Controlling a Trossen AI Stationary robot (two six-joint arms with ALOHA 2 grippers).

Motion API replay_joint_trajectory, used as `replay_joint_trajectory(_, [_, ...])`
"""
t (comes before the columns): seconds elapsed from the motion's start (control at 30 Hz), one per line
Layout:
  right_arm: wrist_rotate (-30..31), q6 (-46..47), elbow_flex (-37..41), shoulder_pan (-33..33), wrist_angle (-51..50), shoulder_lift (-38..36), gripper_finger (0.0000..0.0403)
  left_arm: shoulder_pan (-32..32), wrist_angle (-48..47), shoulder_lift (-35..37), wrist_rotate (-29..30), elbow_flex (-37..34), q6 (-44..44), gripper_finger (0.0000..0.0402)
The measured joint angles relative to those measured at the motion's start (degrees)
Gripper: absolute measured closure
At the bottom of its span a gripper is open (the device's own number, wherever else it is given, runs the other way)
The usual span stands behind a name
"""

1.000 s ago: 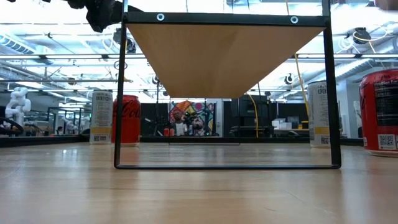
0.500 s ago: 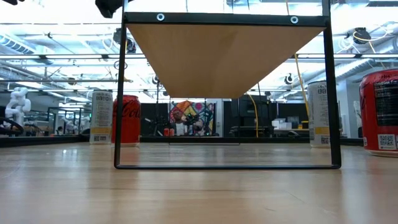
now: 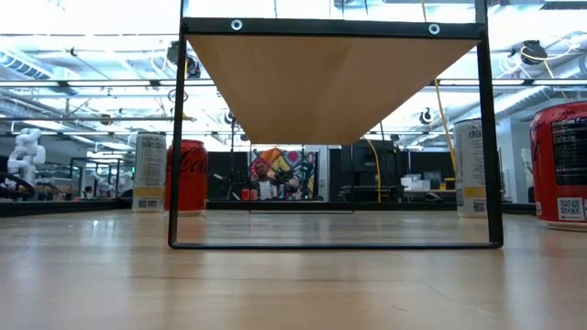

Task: Place canned beverage on shelf
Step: Put the red soda can on the shelf aligned with the other red soda can

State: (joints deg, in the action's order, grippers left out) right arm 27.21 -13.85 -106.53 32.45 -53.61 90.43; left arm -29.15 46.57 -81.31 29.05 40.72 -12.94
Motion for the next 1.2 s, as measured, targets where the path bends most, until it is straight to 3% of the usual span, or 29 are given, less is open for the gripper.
replay_joint_trajectory(0.3, [-0.5, -0.4, 5.8, -3.0, 5.1, 0.1, 0.0127, -0.5, -0.3, 0.3, -0.1, 0.3, 0.1, 0.0041])
replay_joint_trajectory(0.4, [-3.2, -1.0, 7.2, -3.5, 8.0, 0.1, 0.0127, 0.2, -0.3, 0.3, -0.2, 0.3, 0.2, 0.0024])
replay_joint_trajectory(0.6, [-3.5, -2.4, 9.1, -3.6, 12.6, 0.1, 0.0126, 0.3, 0.4, 0.3, -4.7, 0.3, 0.1, 0.0007])
replay_joint_trajectory(1.2, [-3.6, -7.0, 9.2, -6.2, 18.7, 3.2, 0.0126, 1.6, -3.3, -0.1, -5.9, 0.3, 3.6, 0.0002])
